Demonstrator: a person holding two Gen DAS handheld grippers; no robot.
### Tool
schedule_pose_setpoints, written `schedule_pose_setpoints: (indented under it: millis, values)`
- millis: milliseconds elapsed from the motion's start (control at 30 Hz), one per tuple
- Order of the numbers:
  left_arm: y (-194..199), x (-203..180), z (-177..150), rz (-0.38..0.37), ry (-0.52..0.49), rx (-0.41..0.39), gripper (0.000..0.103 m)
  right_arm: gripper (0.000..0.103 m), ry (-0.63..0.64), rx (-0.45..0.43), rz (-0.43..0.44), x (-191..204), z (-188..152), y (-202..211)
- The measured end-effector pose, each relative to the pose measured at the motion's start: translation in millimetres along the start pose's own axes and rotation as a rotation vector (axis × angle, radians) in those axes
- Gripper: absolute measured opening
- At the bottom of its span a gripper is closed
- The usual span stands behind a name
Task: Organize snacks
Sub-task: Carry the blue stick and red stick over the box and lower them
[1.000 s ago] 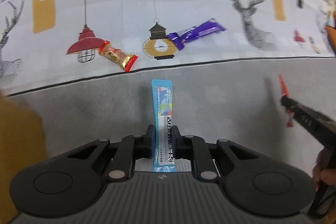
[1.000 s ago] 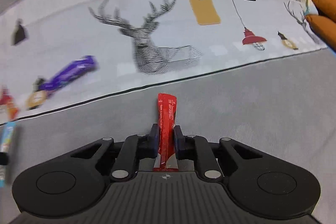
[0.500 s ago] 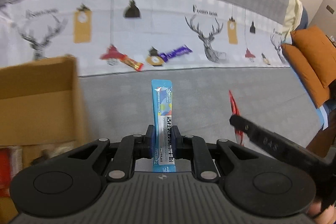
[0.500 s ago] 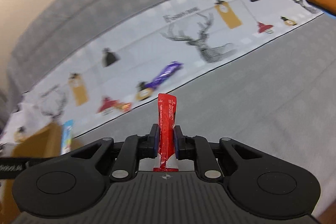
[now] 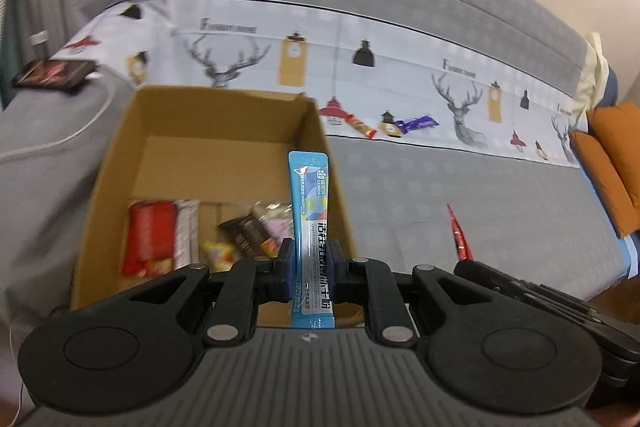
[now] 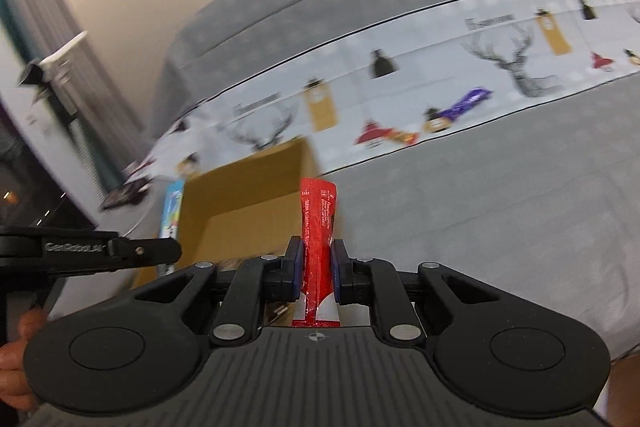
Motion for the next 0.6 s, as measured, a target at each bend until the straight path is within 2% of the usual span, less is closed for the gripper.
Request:
schedule_pose_setpoints:
  millis: [267,600]
  values:
    - [41.7,30.1,-23.0,0.006,0.042,-0.060,0.017,0.016,0.055,0.059,0.072,59.3,-36.4,17.9]
    - [64.2,42.0,-31.9,-0.017,0.078,-0.107,0.017,0.016,0.091,0.032,0.054,78.4,-43.8,41.4]
Point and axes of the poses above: each gripper's, at about its wrist camera, not at the fingertips, and y roughly against the way its jaws point, x to its left, z to its top, the point moved 6 cm from there along -y, roughly the way its jaws point, and after that the axes turned 1 degree about y, right-handed, at the moved point
